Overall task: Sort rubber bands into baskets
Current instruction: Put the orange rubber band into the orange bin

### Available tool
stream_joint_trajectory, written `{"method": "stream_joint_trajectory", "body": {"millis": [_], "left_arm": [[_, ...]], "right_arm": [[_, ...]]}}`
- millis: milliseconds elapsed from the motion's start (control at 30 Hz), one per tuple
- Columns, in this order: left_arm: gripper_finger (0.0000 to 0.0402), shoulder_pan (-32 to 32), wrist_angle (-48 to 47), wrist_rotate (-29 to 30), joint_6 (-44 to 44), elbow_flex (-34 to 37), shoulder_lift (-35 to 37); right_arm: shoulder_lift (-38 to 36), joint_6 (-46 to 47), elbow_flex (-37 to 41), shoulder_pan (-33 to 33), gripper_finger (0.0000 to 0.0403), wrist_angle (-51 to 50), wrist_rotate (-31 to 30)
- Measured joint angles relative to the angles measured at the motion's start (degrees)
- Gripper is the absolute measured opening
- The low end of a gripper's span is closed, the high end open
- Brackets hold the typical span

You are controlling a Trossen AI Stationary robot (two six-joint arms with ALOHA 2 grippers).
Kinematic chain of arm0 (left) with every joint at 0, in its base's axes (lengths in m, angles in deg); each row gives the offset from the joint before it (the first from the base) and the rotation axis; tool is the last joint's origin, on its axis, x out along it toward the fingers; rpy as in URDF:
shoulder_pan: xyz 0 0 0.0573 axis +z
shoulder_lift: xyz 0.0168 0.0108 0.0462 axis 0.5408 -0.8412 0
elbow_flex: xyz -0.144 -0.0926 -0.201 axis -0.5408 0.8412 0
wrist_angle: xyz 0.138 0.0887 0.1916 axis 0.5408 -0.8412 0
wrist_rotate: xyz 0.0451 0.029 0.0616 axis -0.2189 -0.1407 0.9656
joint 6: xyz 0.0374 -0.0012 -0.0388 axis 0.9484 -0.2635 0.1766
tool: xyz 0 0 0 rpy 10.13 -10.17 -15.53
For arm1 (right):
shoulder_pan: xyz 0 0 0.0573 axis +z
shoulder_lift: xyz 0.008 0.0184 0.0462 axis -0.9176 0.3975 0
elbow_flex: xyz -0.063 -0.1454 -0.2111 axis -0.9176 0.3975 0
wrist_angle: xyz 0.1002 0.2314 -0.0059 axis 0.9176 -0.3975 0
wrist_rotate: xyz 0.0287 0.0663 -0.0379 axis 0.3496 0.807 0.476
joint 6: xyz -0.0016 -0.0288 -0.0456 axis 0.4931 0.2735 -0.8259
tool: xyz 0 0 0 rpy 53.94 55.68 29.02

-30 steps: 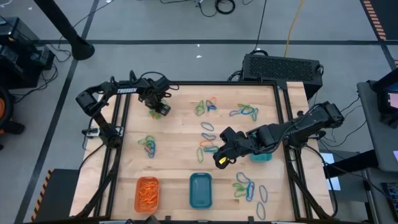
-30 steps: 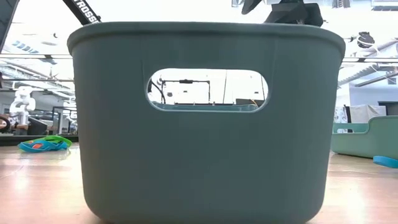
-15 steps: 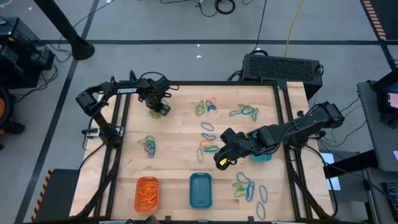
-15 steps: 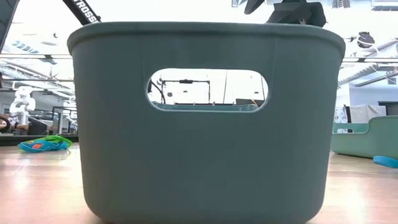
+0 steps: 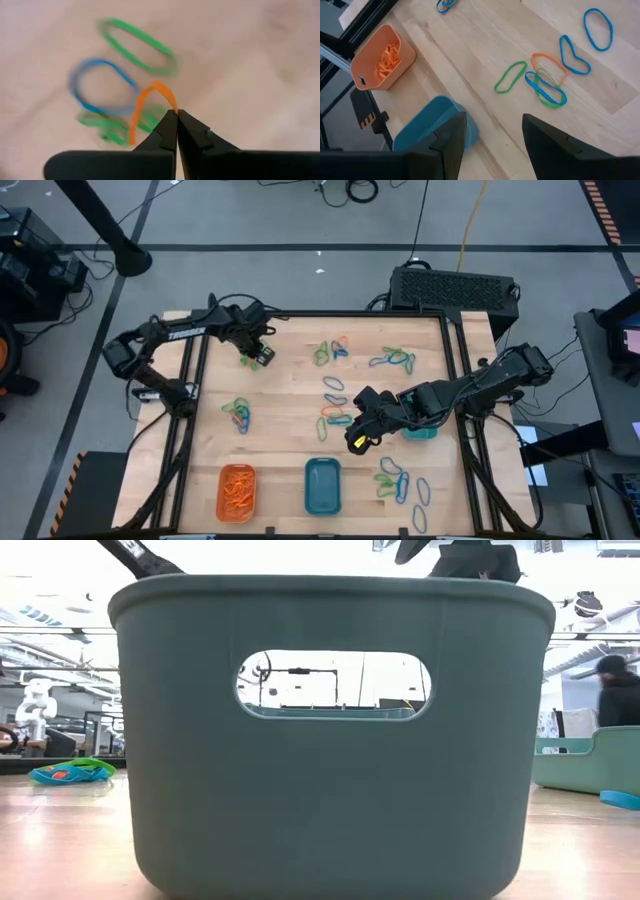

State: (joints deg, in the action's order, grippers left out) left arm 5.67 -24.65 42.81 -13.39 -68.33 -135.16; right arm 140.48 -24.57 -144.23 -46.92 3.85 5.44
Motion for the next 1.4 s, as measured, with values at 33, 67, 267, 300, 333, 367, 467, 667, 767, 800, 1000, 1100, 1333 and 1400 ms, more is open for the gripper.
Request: {"method": "stream_joint_trajectory", "body": {"millis": [33,67,267,300,333,367,467,667,767,800,1000,1100,1333,1400], "left_arm": [[0.0008,-1.0,-1.1,-2.1,0.1,0.0,1.2],[0.0008,-2.2,-2.2,-4.6,0.3,0.0,2.4],[0.0008,-11.8,-10.8,-14.9,-2.5,0.0,10.3],[0.0008,-13.9,-12.3,-15.8,-4.2,0.0,11.6],[0.0008,-16.1,-13.6,-16.6,-6.0,0.0,12.8],[0.0008,-18.4,-14.8,-17.0,-7.8,0.0,14.0],[0.0008,-26.0,-16.9,-17.9,-14.7,0.0,17.0],[0.0008,-41.9,-16.6,-17.6,-30.2,0.0,18.9],[0.0008,-49.1,-14.1,-16.9,-37.8,0.7,18.9],[0.0008,-51.6,-12.4,-16.9,-40.5,1.0,18.9],[0.0008,-63.5,0.1,-15.9,-54.0,1.2,18.3],[0.0008,-68.5,5.1,-14.4,-57.8,1.2,17.1],[0.0008,-75.5,6.8,-12.8,-63.1,1.2,10.0],[0.0008,-76.4,8.0,-12.9,-63.1,1.2,7.7]], "right_arm": [[0.0,-0.6,0.0,0.0,0.0185,0.0,0.0],[0.0,-1.3,0.0,0.0,0.0185,-0.1,0.0],[0.0,-6.0,0.0,-0.8,0.0185,-0.1,0.0],[0.0,-6.8,0.0,-1.0,0.0185,-0.1,0.0],[0.0,-7.6,0.0,-1.3,0.0185,-0.1,0.0],[0.0,-8.4,0.0,-1.5,0.0185,-0.1,0.0],[0.0,-11.1,0.0,-2.4,0.0185,-0.1,0.0],[0.0,-15.9,0.0,-4.6,0.0185,0.1,0.0],[0.0,-18.2,0.0,-5.9,0.0185,0.5,0.0],[0.0,-19.0,0.0,-6.3,0.0185,0.6,0.0],[0.0,-22.7,0.0,-9.0,0.0185,0.9,0.0],[0.0,-24.6,0.0,-10.5,0.0185,1.4,1.5],[0.0,-28.1,0.0,-13.3,0.0185,3.8,4.6],[0.0,-28.7,0.0,-13.8,0.0185,4.4,5.6]]}}
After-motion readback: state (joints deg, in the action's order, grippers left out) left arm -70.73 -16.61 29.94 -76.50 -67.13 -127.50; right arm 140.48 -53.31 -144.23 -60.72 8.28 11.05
